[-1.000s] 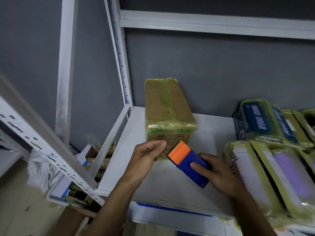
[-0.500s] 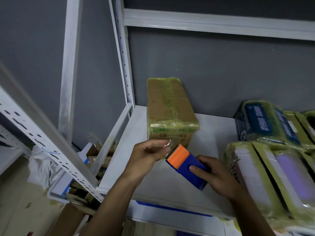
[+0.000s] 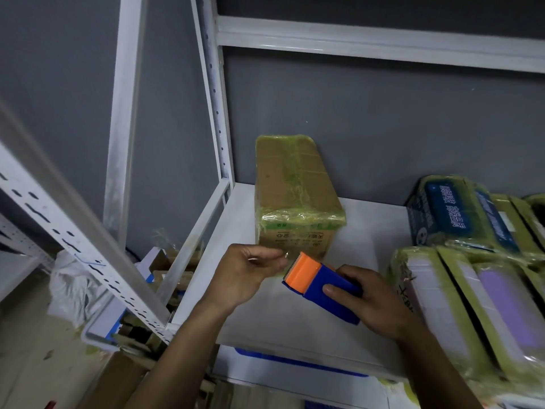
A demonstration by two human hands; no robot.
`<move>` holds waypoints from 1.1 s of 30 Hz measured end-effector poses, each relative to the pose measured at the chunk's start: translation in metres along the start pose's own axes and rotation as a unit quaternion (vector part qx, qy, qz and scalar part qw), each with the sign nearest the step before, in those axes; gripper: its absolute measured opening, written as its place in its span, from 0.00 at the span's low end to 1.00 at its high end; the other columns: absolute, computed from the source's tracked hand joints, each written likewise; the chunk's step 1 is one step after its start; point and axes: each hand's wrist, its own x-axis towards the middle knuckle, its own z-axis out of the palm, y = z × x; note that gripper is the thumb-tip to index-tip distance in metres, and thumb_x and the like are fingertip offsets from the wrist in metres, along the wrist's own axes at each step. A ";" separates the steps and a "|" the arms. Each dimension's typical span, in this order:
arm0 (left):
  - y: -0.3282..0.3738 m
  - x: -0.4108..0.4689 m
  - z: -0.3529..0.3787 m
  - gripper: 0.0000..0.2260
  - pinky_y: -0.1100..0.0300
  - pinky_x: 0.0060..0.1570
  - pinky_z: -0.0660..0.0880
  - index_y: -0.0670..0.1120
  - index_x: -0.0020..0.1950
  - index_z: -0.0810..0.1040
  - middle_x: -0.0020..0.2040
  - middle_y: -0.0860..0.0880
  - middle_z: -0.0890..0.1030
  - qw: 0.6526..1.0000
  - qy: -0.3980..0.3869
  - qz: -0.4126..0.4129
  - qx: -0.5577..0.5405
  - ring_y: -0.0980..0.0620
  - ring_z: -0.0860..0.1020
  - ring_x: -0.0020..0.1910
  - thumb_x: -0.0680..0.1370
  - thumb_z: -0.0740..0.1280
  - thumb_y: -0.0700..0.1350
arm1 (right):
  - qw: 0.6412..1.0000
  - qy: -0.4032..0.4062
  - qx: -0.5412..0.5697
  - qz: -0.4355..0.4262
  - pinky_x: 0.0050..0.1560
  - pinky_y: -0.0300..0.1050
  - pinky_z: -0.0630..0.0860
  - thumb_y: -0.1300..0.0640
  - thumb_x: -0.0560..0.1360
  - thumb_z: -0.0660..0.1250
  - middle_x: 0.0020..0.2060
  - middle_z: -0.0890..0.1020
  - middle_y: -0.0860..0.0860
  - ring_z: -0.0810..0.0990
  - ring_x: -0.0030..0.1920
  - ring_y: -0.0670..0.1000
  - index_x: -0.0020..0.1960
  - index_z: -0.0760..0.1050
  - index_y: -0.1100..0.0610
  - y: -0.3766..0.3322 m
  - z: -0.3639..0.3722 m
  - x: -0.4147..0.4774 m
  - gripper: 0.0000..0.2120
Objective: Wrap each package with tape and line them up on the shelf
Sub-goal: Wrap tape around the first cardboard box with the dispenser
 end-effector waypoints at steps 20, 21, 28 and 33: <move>-0.004 0.009 -0.002 0.10 0.61 0.43 0.81 0.53 0.43 0.83 0.39 0.56 0.83 0.988 0.076 0.067 0.113 0.56 0.82 0.38 0.80 0.70 0.40 | 0.996 0.068 -0.057 0.020 0.35 0.41 0.75 0.25 0.67 0.69 0.33 0.82 0.48 0.80 0.32 0.48 0.40 0.79 0.51 -0.018 0.019 0.012 0.28; -0.003 0.010 -0.006 0.09 0.62 0.43 0.80 0.54 0.43 0.83 0.38 0.56 0.83 0.987 0.085 0.072 0.113 0.57 0.82 0.38 0.80 0.70 0.42 | 0.996 0.070 -0.060 0.018 0.34 0.39 0.74 0.27 0.67 0.69 0.33 0.82 0.48 0.80 0.31 0.48 0.39 0.79 0.51 -0.018 0.018 0.013 0.26; 0.000 0.010 -0.022 0.05 0.70 0.42 0.77 0.53 0.44 0.83 0.39 0.57 0.84 0.983 0.131 0.076 0.106 0.59 0.82 0.39 0.79 0.72 0.45 | 0.994 0.059 -0.091 0.028 0.36 0.45 0.75 0.29 0.68 0.72 0.32 0.81 0.51 0.80 0.31 0.50 0.38 0.78 0.54 -0.012 0.004 0.013 0.27; 0.006 0.016 -0.050 0.07 0.70 0.40 0.76 0.49 0.43 0.83 0.41 0.55 0.85 0.982 0.168 0.068 0.045 0.57 0.83 0.38 0.80 0.71 0.40 | 0.986 0.073 -0.141 0.043 0.38 0.53 0.77 0.25 0.66 0.68 0.31 0.79 0.52 0.77 0.30 0.49 0.37 0.77 0.55 -0.008 -0.009 0.015 0.31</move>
